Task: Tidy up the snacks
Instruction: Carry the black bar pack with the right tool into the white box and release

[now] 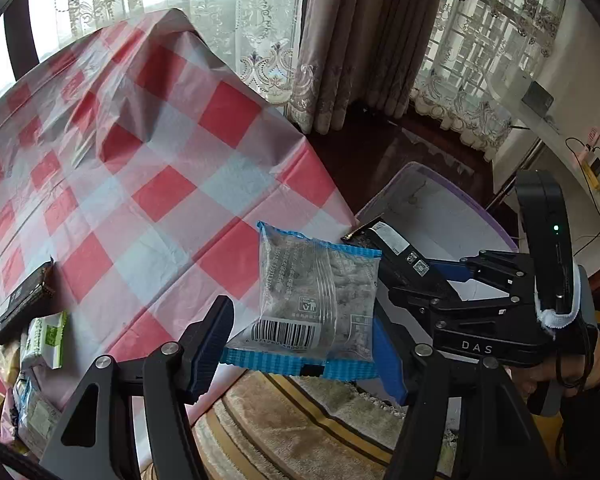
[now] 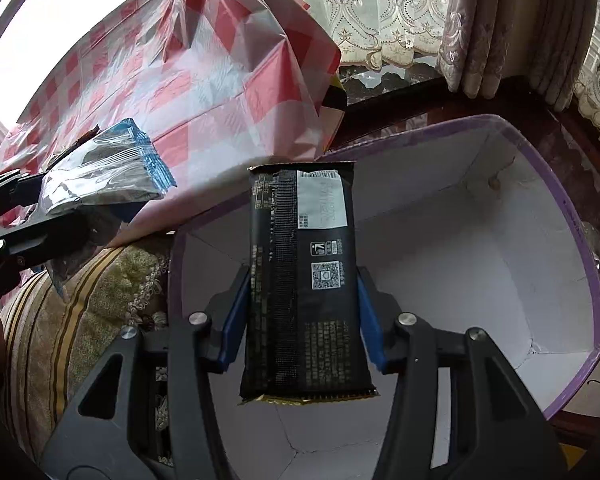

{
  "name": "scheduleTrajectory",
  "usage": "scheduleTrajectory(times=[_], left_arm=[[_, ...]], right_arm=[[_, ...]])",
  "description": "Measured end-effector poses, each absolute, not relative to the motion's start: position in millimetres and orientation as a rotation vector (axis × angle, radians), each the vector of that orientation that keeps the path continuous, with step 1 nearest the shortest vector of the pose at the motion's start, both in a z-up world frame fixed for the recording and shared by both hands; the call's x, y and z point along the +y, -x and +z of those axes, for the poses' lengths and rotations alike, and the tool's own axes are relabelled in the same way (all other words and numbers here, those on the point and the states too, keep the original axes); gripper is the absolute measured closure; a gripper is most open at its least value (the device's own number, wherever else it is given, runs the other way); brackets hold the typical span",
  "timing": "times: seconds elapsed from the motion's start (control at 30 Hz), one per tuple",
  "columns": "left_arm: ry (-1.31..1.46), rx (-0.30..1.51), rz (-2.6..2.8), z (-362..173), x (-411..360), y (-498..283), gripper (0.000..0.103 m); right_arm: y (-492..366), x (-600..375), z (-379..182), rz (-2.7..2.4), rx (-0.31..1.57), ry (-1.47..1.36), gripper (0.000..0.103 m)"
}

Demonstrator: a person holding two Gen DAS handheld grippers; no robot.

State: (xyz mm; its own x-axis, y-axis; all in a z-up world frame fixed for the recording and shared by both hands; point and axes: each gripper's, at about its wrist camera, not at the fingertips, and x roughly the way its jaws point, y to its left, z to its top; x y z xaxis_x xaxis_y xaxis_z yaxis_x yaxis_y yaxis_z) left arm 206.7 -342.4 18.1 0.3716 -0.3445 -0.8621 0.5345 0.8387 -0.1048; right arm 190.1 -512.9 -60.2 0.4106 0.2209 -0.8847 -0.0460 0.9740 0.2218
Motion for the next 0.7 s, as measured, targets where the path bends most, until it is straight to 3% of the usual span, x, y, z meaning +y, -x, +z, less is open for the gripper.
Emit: scheduleTrajectory(times=[0.43, 0.53, 0.7], left_arm=[[-0.304, 1.209, -0.634, -19, -397, -213, 0.034], [-0.287, 1.199, -0.622, -16, -395, -215, 0.024], [-0.24, 1.148, -0.599, -3, -384, -214, 0.02]], right_arm=[[-191, -529, -95, 0.14, 1.232, -0.191, 0.045], [-190, -526, -92, 0.151, 1.229, -0.186, 0.034], [-189, -518, -74, 0.152, 1.184, -0.163, 0.034]])
